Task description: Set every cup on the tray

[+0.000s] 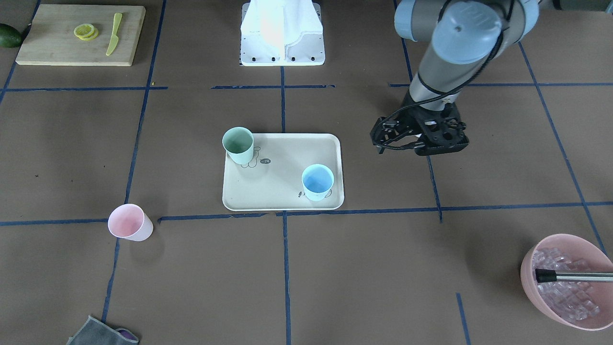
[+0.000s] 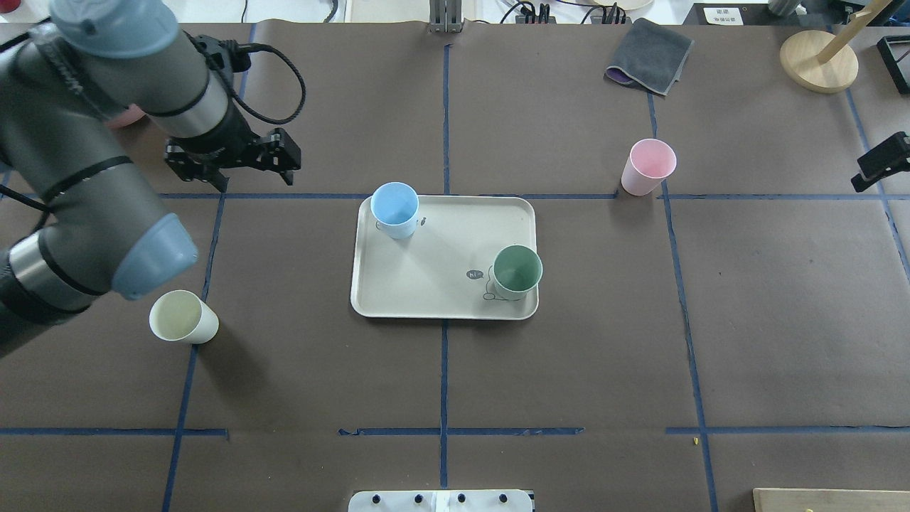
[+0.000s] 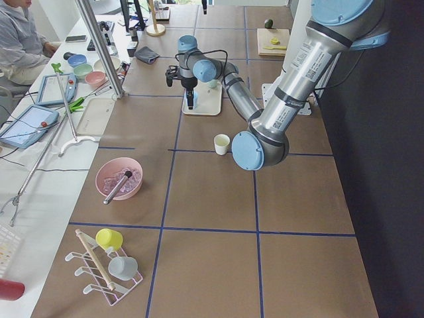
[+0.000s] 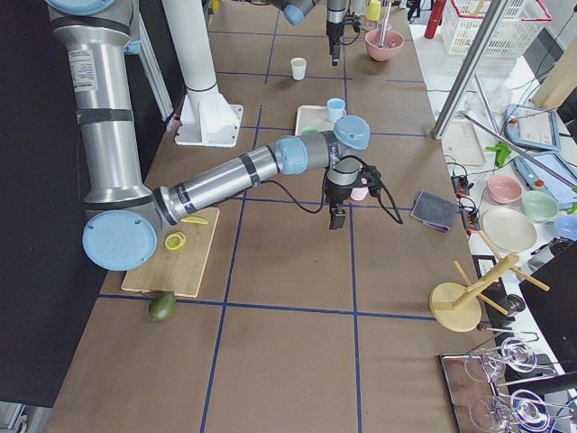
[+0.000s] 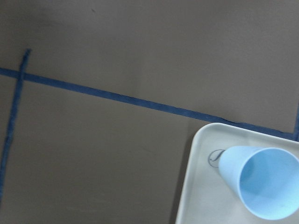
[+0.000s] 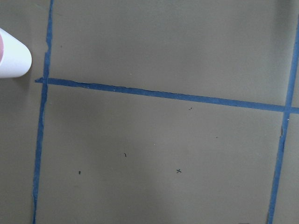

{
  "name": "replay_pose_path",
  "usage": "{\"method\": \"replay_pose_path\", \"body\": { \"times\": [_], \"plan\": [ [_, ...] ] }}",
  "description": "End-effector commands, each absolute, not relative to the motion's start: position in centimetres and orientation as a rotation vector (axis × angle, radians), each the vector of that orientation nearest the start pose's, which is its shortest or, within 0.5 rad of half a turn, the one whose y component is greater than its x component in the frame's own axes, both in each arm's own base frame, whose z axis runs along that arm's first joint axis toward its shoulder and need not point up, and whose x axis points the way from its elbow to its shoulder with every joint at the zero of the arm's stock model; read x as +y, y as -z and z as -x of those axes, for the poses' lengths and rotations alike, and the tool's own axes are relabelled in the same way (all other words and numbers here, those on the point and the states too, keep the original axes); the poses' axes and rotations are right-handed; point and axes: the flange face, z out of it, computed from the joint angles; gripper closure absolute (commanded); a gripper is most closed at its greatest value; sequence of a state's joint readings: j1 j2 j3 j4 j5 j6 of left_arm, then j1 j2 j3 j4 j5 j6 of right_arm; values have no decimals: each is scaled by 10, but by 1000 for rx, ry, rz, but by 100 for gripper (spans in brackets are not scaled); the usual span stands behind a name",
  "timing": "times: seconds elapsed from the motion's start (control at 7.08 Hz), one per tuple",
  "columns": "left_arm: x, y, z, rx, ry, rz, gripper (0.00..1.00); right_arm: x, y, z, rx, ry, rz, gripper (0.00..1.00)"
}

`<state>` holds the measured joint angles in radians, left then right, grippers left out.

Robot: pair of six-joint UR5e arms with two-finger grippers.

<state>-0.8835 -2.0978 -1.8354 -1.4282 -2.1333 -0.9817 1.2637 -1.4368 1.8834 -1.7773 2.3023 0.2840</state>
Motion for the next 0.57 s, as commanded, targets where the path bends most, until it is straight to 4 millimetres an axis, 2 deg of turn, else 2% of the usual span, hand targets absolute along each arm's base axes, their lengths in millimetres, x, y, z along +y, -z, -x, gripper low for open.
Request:
{"method": "replay_pose_path", "body": {
  "times": [0.0, 0.14, 0.28, 0.42],
  "plan": [
    [-542, -299, -266, 850, 3, -32, 1, -557, -453, 160, -819, 35, -41, 2],
    [-542, -299, -266, 849, 1, -33, 1, -569, -460, 206, -863, 14, -57, 2],
    [-542, -298, -266, 850, 1, -34, 1, -582, -454, 241, -890, 26, -65, 2],
    [-542, -298, -266, 851, 5, -33, 1, -593, -444, 266, -887, 49, -64, 4]
  ]
}}
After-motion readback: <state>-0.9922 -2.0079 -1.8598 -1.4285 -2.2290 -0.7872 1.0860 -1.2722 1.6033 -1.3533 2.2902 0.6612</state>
